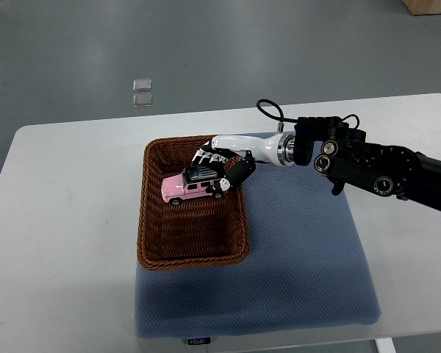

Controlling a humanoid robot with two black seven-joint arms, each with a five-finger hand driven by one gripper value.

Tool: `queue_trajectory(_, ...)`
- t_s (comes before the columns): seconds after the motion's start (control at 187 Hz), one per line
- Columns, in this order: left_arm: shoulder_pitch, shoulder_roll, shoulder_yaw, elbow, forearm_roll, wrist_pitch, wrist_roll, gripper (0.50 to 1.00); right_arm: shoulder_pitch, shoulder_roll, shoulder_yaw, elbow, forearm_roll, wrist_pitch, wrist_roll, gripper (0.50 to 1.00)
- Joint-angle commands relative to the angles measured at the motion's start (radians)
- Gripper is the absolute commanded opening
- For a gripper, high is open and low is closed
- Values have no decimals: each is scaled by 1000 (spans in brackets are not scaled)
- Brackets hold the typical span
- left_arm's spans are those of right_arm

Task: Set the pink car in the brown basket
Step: 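Carry the held car over the wicker basket and lower it inside, then open the right hand to release the car into the basket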

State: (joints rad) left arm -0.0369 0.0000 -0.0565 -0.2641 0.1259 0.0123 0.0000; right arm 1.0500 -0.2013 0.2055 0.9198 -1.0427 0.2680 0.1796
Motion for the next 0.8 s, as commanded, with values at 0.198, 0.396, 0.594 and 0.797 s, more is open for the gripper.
queue_trajectory(0.198, 0, 0, 0, 0, 0, 0, 0, 1000, -59, 66, 6, -33, 1, -27, 23, 674)
queue_trajectory(0.396, 0, 0, -2, 2, -2, 0, 0, 1000, -70, 77, 20, -33, 3, -27, 23, 901)
queue_trajectory(0.594, 0, 0, -2, 2, -2, 0, 0, 1000, -59, 56, 109, -35, 18, -27, 23, 909)
queue_trajectory(0.797, 0, 0, 0, 0, -2, 0, 0, 1000, -128, 33, 419, -36, 78, -27, 23, 909)
